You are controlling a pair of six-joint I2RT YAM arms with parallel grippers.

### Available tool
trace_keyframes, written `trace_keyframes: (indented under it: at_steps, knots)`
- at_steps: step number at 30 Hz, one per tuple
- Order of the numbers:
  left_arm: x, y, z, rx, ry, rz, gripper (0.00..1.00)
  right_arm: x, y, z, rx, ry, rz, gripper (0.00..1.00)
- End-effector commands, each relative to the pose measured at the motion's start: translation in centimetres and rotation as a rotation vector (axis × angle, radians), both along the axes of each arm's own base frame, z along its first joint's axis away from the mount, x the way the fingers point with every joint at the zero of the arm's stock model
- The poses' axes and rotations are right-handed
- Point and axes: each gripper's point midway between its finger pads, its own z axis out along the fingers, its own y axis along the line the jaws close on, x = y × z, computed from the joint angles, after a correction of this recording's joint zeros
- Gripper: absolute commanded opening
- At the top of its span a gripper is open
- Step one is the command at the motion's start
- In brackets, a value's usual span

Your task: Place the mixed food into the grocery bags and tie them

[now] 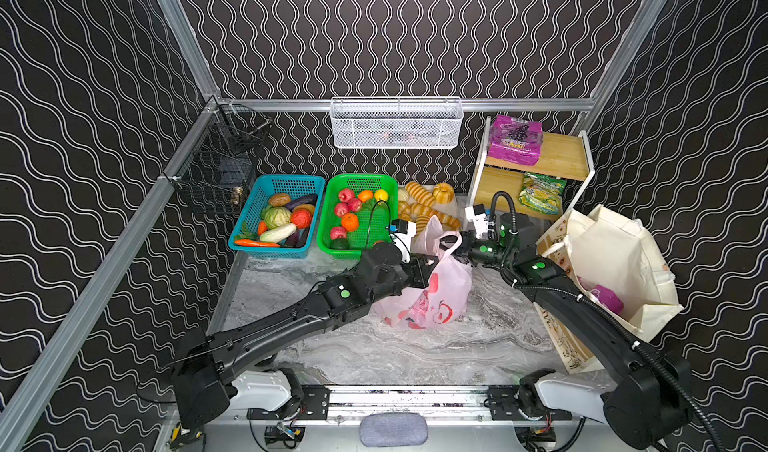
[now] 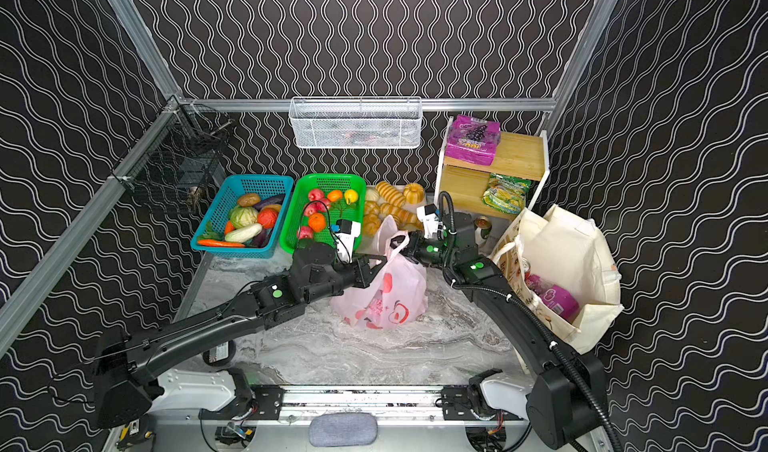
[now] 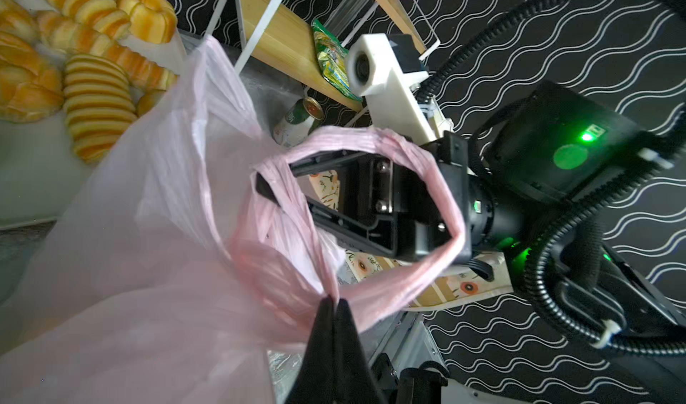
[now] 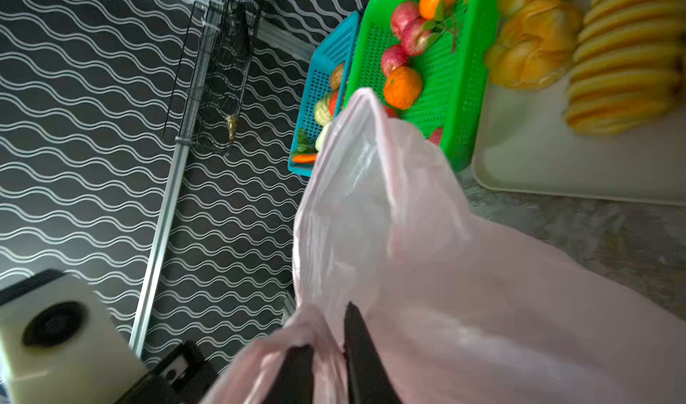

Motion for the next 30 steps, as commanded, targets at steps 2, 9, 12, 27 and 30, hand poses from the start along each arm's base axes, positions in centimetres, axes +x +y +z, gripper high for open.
trace_keyframes:
  at_steps: [2,9,12,27,30]
  knots:
    - [1.0,0.6,0.8,-0.021,-0.038,0.075,0.00,-0.1,-1.0,0.0,-0.057,-0.083,-0.035,0.39]
    - [1.3,1.0,2.0,-0.025,-0.074,0.093,0.00,-1.6,-1.8,-0.2,-0.205,-0.329,0.050,0.65]
    - [1.0,1.1,1.9,-0.024,-0.070,0.084,0.00,-2.0,-2.6,1.0,-0.280,-0.496,0.048,0.70]
    - [0.2,1.4,3.6,0.004,-0.118,0.038,0.00,-6.8,-0.8,5.1,-0.333,-1.126,0.320,0.88]
    - [0.1,1.1,3.7,0.002,-0.115,0.025,0.00,-6.5,-0.2,5.3,-0.276,-1.124,0.332,0.93]
